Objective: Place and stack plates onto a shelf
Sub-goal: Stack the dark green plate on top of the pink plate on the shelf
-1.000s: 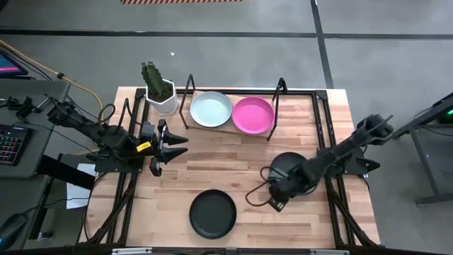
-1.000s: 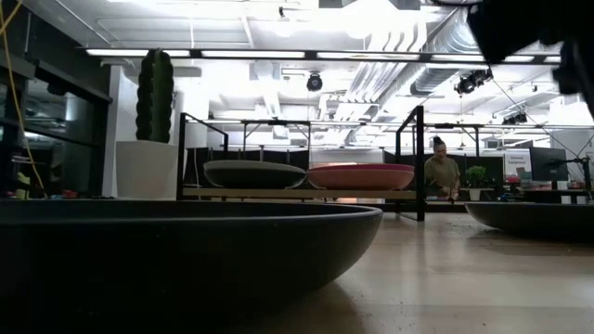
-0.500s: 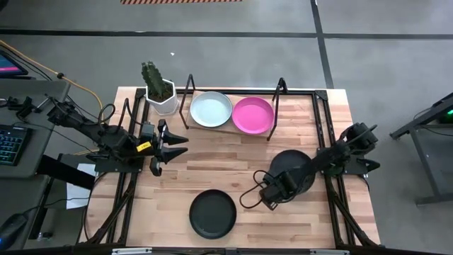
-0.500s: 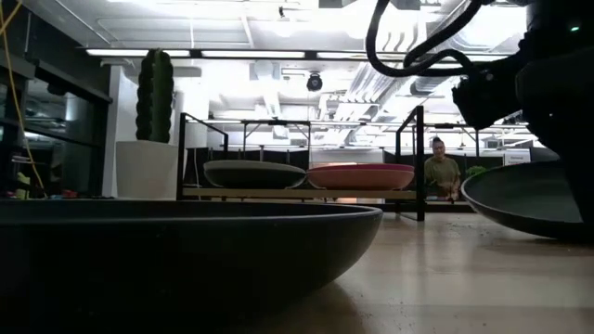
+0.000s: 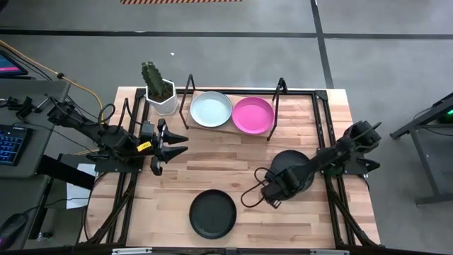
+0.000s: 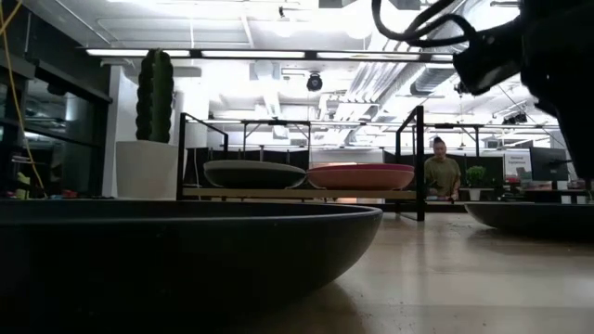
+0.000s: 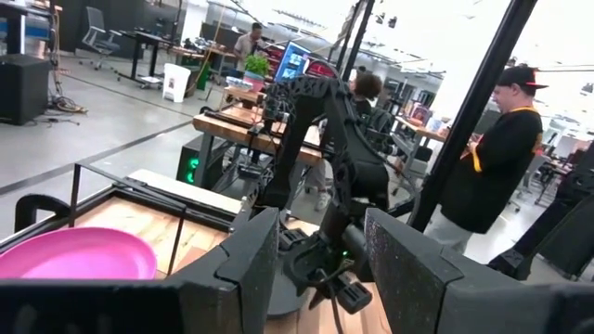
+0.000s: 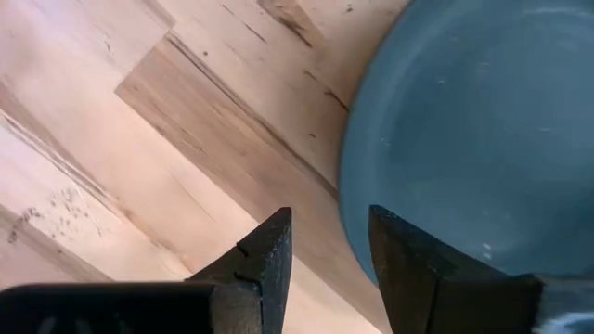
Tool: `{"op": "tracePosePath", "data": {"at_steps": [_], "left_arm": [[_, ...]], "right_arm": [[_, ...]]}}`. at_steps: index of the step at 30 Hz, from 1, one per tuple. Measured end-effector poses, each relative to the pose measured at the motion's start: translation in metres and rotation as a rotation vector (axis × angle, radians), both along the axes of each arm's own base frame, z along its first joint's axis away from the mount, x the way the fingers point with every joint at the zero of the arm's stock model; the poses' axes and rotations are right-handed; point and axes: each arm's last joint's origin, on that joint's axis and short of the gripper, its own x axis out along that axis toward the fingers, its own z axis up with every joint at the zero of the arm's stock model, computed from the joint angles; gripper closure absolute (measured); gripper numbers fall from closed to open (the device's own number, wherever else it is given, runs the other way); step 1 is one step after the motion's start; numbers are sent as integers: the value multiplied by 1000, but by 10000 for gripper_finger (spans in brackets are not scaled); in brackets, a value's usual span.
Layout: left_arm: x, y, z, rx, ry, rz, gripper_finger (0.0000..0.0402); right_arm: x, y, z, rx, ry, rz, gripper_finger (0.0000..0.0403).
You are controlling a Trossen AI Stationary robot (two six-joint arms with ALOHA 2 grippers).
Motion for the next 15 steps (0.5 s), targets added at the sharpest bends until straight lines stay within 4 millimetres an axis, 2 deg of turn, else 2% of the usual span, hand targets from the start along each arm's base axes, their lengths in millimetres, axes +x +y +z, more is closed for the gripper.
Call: {"op": "tracePosePath", "data": {"at_steps": [5, 11, 15], "left_arm": [[0, 0, 0, 0, 0, 0, 250], [0, 0, 0, 0, 0, 0, 250], [0, 0, 0, 0, 0, 0, 250]], "right_arm": [[-3, 1, 5, -14, 27, 10, 277], [-9, -1, -16, 13, 68, 0, 277], [-11, -2, -22, 17, 60, -8, 277]]}}
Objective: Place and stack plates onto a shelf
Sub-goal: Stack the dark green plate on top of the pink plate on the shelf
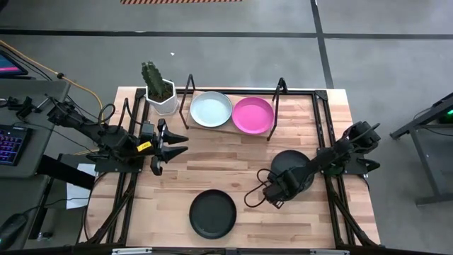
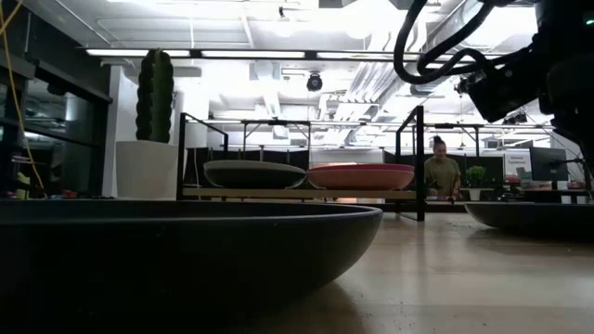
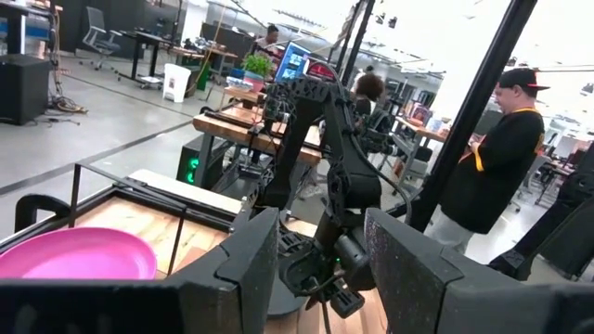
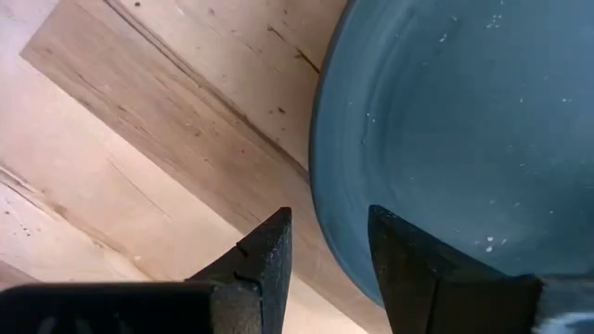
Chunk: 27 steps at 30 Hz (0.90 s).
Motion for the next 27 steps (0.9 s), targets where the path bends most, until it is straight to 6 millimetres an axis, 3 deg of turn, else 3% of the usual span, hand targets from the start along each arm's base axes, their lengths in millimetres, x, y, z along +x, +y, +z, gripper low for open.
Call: {"op": "tracePosePath", "data": {"at_steps": [22, 27], "left_arm": [[0, 0, 0, 0, 0, 1, 250], [0, 0, 0, 0, 0, 1, 250]], "right_arm": [[-2, 9, -15, -45, 35, 68, 278], [-7, 9, -15, -93, 61, 69, 324]]}}
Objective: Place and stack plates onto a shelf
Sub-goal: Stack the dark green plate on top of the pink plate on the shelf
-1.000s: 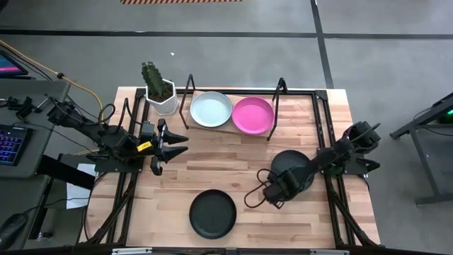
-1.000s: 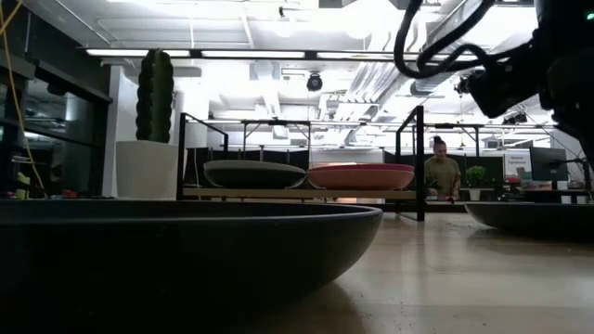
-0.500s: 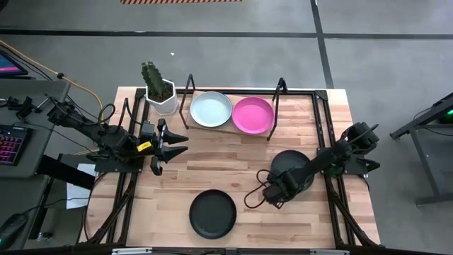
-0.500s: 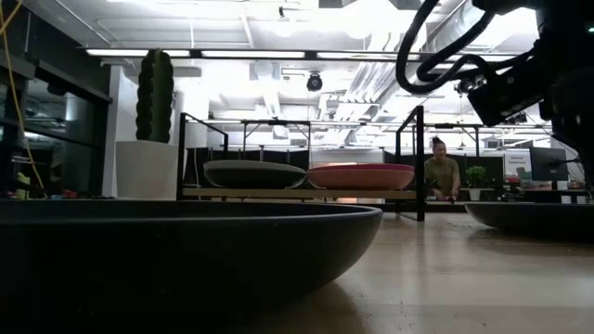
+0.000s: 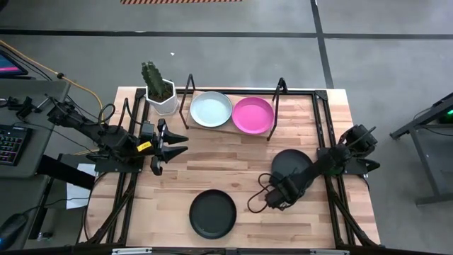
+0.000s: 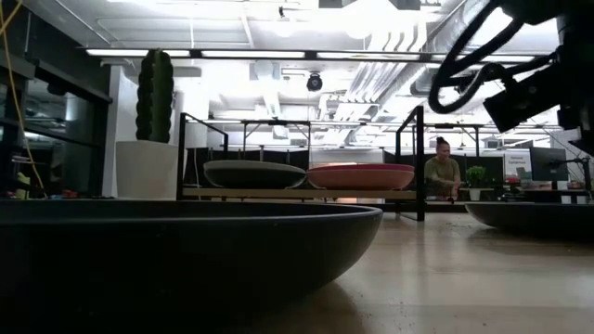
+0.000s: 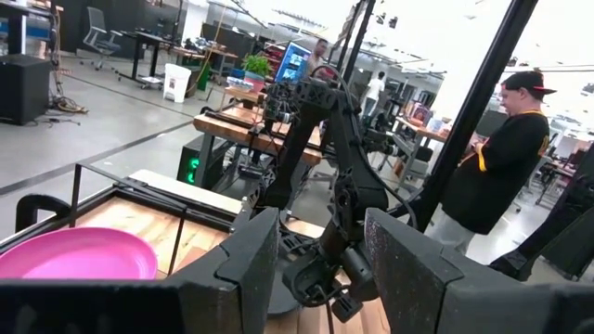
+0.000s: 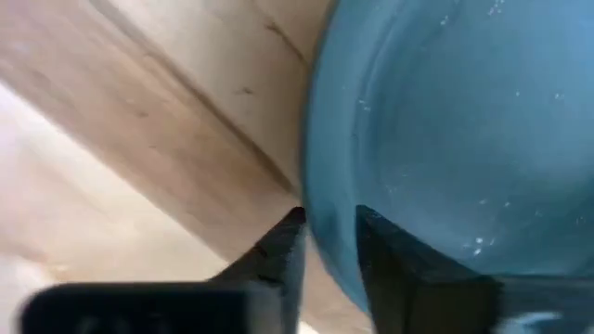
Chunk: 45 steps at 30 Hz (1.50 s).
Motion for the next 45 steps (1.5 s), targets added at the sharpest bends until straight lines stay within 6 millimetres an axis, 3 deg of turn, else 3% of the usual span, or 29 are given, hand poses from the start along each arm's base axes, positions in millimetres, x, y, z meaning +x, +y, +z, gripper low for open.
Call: {"op": "tracePosePath", "data": {"at_steps": [4, 10, 14, 21, 24, 28, 33, 36, 38, 45], "left_arm": [[0, 0, 0, 0, 0, 0, 250], [-1, 0, 1, -1, -3, -1, 250], [-4, 2, 2, -6, -14, -1, 250], [-9, 5, 6, -17, -36, -1, 250], [-11, 6, 7, -10, -41, 0, 250], [-12, 6, 7, 13, -41, 3, 250], [-12, 6, 8, 12, -42, 3, 250], [-12, 6, 8, 12, -44, 2, 250], [-12, 6, 8, 12, -43, 3, 250], [-12, 6, 8, 12, -44, 3, 250]], "right_arm": [[-1, 0, 0, -9, 4, 36, 393], [1, 2, 11, 28, 5, 111, 400], [12, 10, 41, 97, -82, 246, 402], [50, 16, 116, 168, -387, 602, 403], [67, 7, 147, 123, -514, 690, 402], [86, -21, 187, -64, -648, 707, 403], [99, -66, 227, -304, -649, 667, 403], [110, -93, 232, -375, -572, 640, 403], [120, -108, 226, -391, -516, 618, 403], [158, -149, 169, -384, -294, 544, 403]]}}
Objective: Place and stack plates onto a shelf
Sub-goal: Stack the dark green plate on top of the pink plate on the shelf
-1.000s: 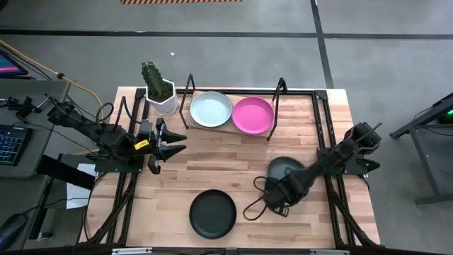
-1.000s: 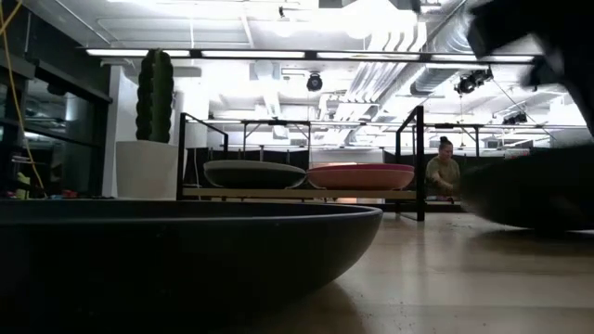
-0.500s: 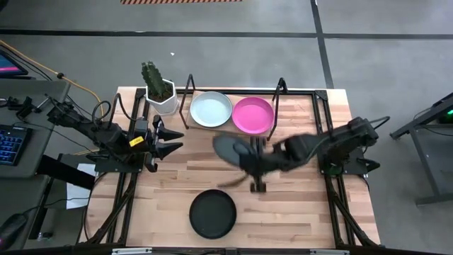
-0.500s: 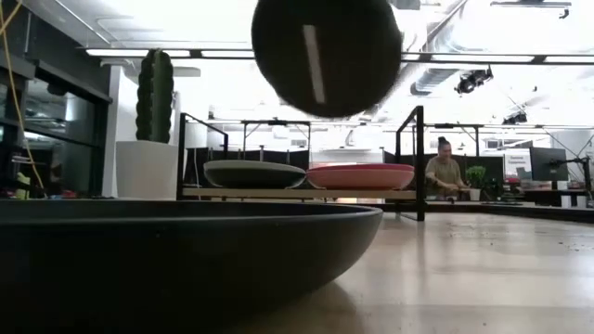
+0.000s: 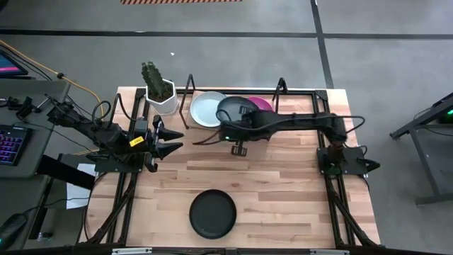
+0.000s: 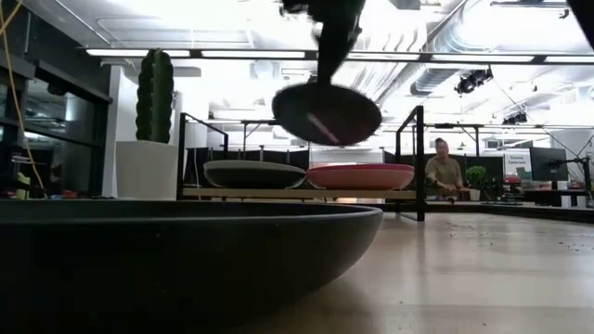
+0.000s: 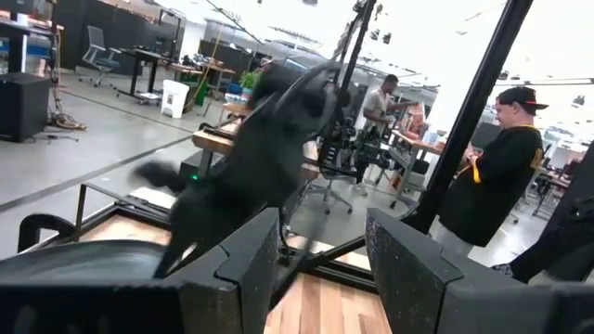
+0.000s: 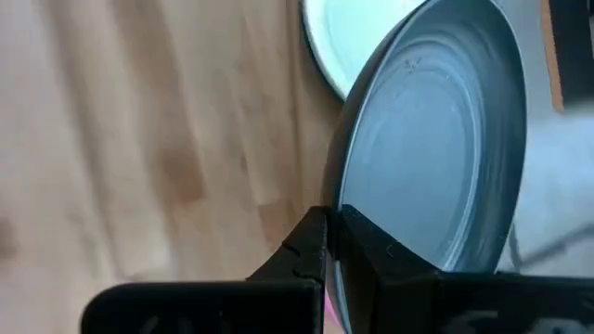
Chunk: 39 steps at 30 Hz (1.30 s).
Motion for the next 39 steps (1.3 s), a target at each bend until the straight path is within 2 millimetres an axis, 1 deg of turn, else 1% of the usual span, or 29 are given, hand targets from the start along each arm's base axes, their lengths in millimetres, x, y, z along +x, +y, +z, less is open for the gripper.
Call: {"op": "tracePosePath", "data": {"at_steps": [2, 5, 8, 10, 18, 23, 34, 37, 39], "left_arm": [[0, 0, 0, 0, 0, 0, 250], [0, 0, 0, 0, 0, 0, 250], [0, 0, 0, 0, 0, 0, 250], [0, 0, 0, 0, 0, 0, 250], [0, 0, 0, 0, 0, 0, 250], [0, 0, 0, 0, 1, 0, 250], [0, 0, 0, 0, 0, 0, 250], [0, 0, 0, 0, 0, 0, 250], [0, 0, 0, 0, 0, 0, 250]], "right_arm": [[8, -10, -17, -16, 57, -41, 403], [11, -21, -36, -46, 132, -131, 403], [11, -30, -47, -39, 162, -239, 403], [11, -34, -51, -17, 162, -284, 403], [10, -55, -53, 33, 124, -412, 403], [9, -63, -54, 93, 121, -435, 403], [10, -64, -54, 127, 118, -423, 402], [10, -64, -54, 127, 122, -412, 389], [10, -64, -54, 127, 123, -410, 371]]}}
